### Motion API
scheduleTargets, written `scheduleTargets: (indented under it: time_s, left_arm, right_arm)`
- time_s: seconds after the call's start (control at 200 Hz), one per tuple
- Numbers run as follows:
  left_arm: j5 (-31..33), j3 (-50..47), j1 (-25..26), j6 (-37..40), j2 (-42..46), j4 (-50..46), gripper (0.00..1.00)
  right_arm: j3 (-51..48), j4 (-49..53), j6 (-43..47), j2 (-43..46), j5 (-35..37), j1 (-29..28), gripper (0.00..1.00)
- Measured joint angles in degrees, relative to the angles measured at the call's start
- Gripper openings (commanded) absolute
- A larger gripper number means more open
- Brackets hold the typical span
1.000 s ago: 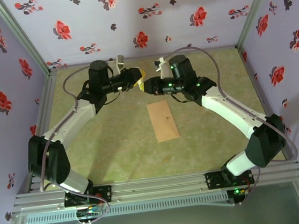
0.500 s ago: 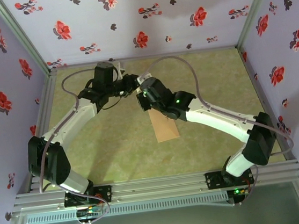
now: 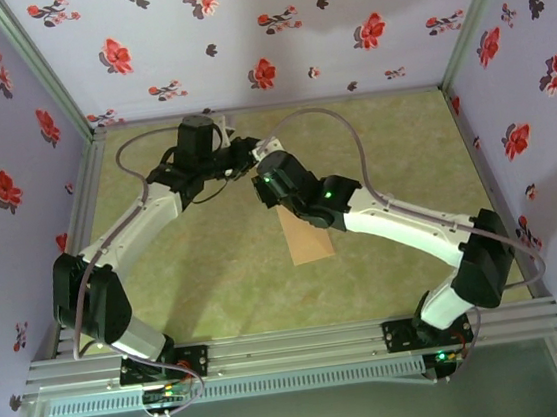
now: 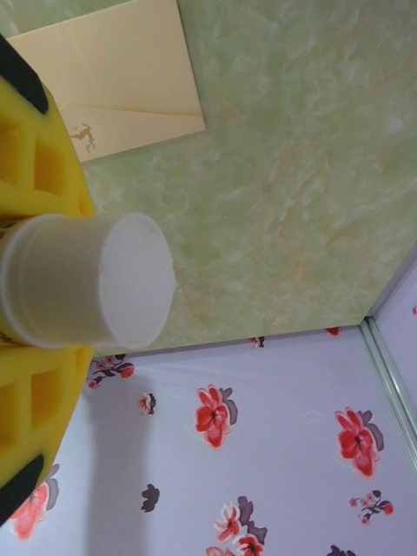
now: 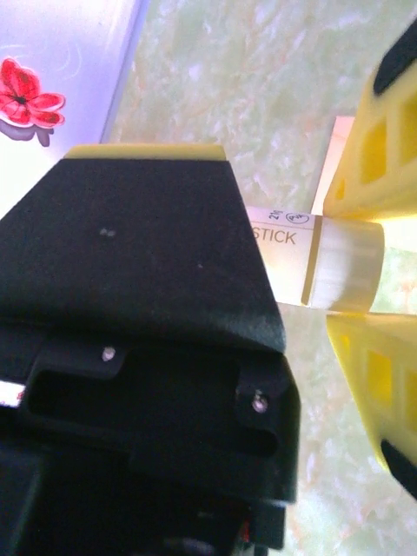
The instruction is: Place the letter into the envelope and seal it
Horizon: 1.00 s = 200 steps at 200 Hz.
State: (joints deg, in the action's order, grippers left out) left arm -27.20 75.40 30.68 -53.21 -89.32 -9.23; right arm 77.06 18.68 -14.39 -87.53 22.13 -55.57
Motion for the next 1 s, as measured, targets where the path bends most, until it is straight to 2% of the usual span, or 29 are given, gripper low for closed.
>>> scheduleTargets:
  time_s: [0.05, 0.185, 0.255, 0.43, 0.575, 0.68, 0.85, 1.0]
  left_arm:
    - [-0.70, 0.00, 0.00, -0.17, 0.00, 1.07, 0.00]
    - [-5.27, -1.31, -0.15, -1.77, 0.09, 7.10, 0.00]
    - [-8.44, -2.71, -0.76, -3.43, 0.09, 10.95, 0.00]
    - [-14.40, -5.11, -3.34, -6.45, 0.09, 18.56, 0.00]
    - [-17.92, -5.99, -5.14, -8.39, 0.15, 24.33, 0.00]
    - [-19.69, -7.06, -5.31, -10.93, 0.15, 29.29, 0.00]
    - [-21.22, -8.31, -5.31, -14.08, 0.15, 34.86, 0.00]
    - [-21.53, -9.11, -5.31, -15.50, 0.15, 37.13, 0.00]
  right_arm:
    - [0.02, 0.07, -0.50, 0.48, -1.73, 0.52, 0.50]
    - [1.16, 1.75, -4.50, 2.60, -10.38, 3.98, 0.61]
    - [1.77, 2.56, -7.32, 4.02, -17.16, 7.02, 0.66]
    - [-1.22, 1.09, -15.58, 9.60, -37.53, 17.20, 0.69]
    - [-7.63, -4.76, -22.32, 13.22, -52.35, 24.61, 0.69]
    - [-10.69, -8.90, -25.75, 12.66, -59.60, 26.27, 0.64]
    - [-13.60, -17.09, -31.39, 10.21, -67.45, 26.34, 0.58]
    - [-13.62, -23.74, -35.04, 7.96, -70.73, 26.34, 0.56]
